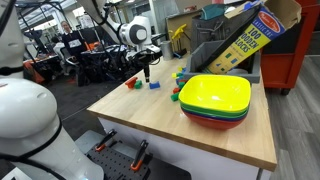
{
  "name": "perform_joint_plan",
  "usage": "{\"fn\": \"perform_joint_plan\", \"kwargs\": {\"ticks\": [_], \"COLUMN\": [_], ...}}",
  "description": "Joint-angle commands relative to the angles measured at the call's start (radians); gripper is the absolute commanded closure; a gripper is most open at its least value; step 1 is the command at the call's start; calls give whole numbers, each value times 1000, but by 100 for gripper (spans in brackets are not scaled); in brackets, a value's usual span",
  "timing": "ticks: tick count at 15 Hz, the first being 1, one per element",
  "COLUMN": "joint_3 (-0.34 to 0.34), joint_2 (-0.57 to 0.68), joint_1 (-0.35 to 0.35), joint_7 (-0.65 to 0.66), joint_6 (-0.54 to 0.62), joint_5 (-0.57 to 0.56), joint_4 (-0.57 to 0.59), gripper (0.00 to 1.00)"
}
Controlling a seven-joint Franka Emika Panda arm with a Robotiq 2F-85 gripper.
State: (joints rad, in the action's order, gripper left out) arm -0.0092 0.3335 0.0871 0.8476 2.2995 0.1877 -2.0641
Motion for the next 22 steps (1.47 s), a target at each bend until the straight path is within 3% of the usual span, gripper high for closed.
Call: {"fn": "perform_joint_plan", "kwargs": {"ticks": [1, 22], "joint_3": [-6, 2], "joint_2": [-16, 31], "joint_1": [1, 7], "joint_7": [-22, -31], "joint_6": [37, 46], "joint_5": [-16, -21], "joint_4": [-21, -4], "gripper": [0, 0]}}
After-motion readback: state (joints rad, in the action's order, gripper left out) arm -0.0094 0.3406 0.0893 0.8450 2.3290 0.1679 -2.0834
